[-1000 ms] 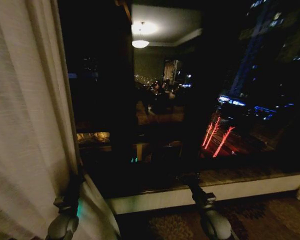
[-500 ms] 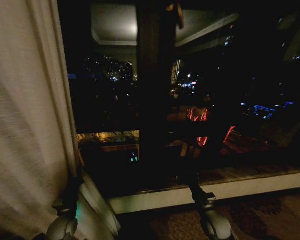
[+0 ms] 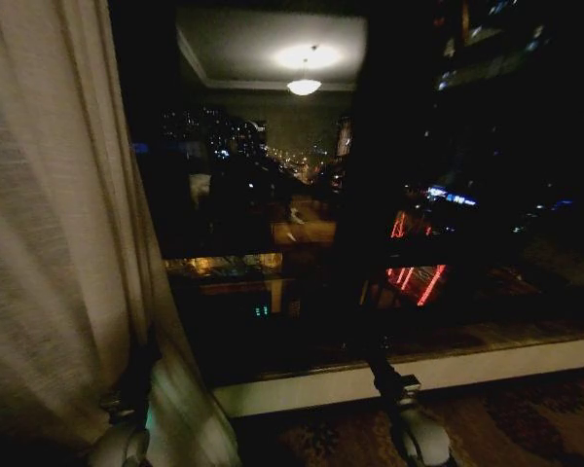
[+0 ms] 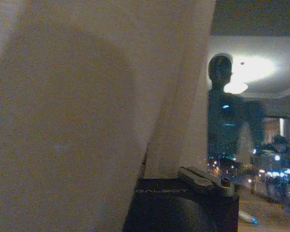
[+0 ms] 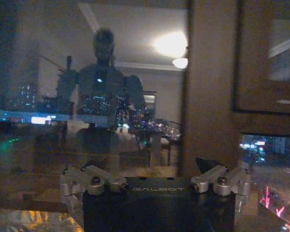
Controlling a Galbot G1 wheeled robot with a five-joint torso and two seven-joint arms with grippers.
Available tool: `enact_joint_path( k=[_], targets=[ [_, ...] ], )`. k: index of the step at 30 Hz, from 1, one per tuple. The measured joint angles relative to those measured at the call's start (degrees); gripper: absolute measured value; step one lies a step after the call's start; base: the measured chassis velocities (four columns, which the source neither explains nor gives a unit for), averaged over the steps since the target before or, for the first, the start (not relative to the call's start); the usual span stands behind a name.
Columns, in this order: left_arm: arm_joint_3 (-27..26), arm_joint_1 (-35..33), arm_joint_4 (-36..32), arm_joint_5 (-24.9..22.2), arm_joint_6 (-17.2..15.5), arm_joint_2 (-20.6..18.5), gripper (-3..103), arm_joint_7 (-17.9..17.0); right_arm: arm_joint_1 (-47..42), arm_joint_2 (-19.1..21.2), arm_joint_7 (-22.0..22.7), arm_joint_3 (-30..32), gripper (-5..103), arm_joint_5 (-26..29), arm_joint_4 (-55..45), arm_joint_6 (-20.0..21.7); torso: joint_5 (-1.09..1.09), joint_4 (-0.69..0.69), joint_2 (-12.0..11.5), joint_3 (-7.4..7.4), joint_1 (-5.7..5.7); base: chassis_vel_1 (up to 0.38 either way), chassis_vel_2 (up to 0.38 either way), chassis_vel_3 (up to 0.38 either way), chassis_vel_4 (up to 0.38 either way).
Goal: Open the curtains by pulling them apart, changing their state from closed to fully open.
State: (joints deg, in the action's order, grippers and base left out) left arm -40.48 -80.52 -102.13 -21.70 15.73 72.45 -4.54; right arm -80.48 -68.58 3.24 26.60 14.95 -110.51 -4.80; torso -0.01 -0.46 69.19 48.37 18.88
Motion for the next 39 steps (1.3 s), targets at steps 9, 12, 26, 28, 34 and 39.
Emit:
enact_joint_path(
  k=[9,12,26,28,34,39],
  targets=[
    [-0.45,-0.82,-0.51,0.00,0.46,-0.16,0,0.00,0.00,-0.01,-0.01,-0.01,100,0.00,0.00,0.00,-0.01,0.02,0.00,0.00,0.00,0.315,0.270,-0.316,-0.264],
    [-0.62,-1.23,-0.84,-0.01,0.44,-0.19,0,-0.04,0.00,-0.02,-0.01,-0.01,100,0.00,-0.01,0.00,-0.04,0.01,0.00,0.00,0.00,0.080,0.081,-0.076,-0.100],
    [-0.60,-0.33,-0.27,0.01,-0.44,-0.51,0,-0.76,0.00,0.00,0.00,0.01,100,0.00,0.00,0.00,-0.02,0.00,-0.01,0.01,0.00,-0.007,-0.010,0.014,0.008],
    [-0.83,1.36,1.75,-0.09,-1.04,-1.16,0,-1.81,0.00,0.00,0.00,0.00,100,0.00,0.00,0.00,-0.02,0.00,-0.01,0.00,0.00,0.000,0.000,0.000,0.000],
    [-2.37,5.32,7.94,-1.35,-1.86,-3.00,0,-3.96,0.00,0.00,0.00,0.01,100,0.00,0.00,0.00,0.04,-0.01,-0.01,0.00,0.00,0.000,0.000,0.000,0.000],
    [-4.24,7.41,12.75,-2.74,-1.57,-4.34,0,-5.07,0.00,0.00,0.00,0.01,100,0.00,0.00,0.00,0.05,-0.01,-0.01,0.00,0.00,0.000,0.000,0.000,0.000]
  ],
)
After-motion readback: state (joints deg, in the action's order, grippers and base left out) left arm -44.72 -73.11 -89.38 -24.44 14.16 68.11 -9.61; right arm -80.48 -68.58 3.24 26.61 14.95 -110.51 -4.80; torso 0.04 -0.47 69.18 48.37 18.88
